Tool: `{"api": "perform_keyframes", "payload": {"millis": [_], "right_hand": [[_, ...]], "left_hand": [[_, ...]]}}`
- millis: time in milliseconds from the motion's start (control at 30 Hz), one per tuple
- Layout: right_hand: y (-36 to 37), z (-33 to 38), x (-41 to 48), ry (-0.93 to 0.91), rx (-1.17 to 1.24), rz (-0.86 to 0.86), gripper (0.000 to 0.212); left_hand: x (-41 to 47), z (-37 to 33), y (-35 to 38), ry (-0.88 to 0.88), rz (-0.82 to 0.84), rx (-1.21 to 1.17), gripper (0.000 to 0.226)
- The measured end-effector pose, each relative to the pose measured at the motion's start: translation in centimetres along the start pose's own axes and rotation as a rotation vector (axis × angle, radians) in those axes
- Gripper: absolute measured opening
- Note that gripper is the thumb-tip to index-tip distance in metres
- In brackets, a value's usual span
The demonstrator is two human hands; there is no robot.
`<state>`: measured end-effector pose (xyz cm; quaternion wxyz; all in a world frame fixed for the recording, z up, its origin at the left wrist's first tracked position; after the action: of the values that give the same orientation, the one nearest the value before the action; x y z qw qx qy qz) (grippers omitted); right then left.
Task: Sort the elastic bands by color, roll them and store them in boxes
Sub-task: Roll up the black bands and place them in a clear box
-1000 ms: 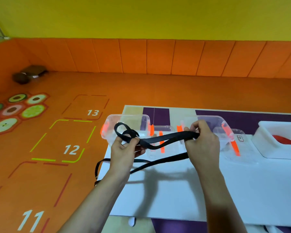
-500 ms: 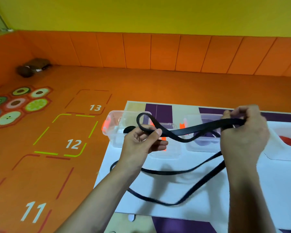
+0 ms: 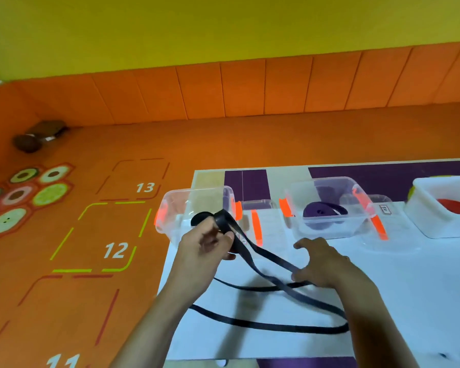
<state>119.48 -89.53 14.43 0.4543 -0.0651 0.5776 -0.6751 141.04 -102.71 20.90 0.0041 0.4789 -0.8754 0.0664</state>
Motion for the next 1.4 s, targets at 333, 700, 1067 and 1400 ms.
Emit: {"api": "perform_keyframes", "payload": {"millis": [333,700,1067,1400], "right_hand": [[-0.8,10.4,-4.0,-0.528,1.055,-0.128,0.039],[0.7,11.7,-4.3,-0.63,1.185,0.088,0.034],[1.8,12.9,-4.1,-0.603,1.117,0.026,0.019],[1.4,12.3,-5.0,-0.576,1.031,0.169,0.017]], "left_hand": [[-0.4,-1.8,-0.5,0.144,0.21,0.488,0.005],[-0.5,-4.0,-2.0,0.092,0.032,0.237,0.017],[-0.5,-3.7,-3.5,-0.006,-0.258,0.512,0.028],[-0.6,-4.5,-4.5,0.15,-0.127,0.233,0.022]]}}
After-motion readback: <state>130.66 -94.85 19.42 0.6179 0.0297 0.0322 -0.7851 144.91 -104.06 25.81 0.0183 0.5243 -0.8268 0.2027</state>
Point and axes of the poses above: each hand's wrist, its own x-axis towards the middle knuckle, its own y-axis out of the palm, z = x × y, the point moved 4 cm from there along x, towards the middle knuckle, and after that the axes turned 5 degrees about -z, right-handed, at the moved point
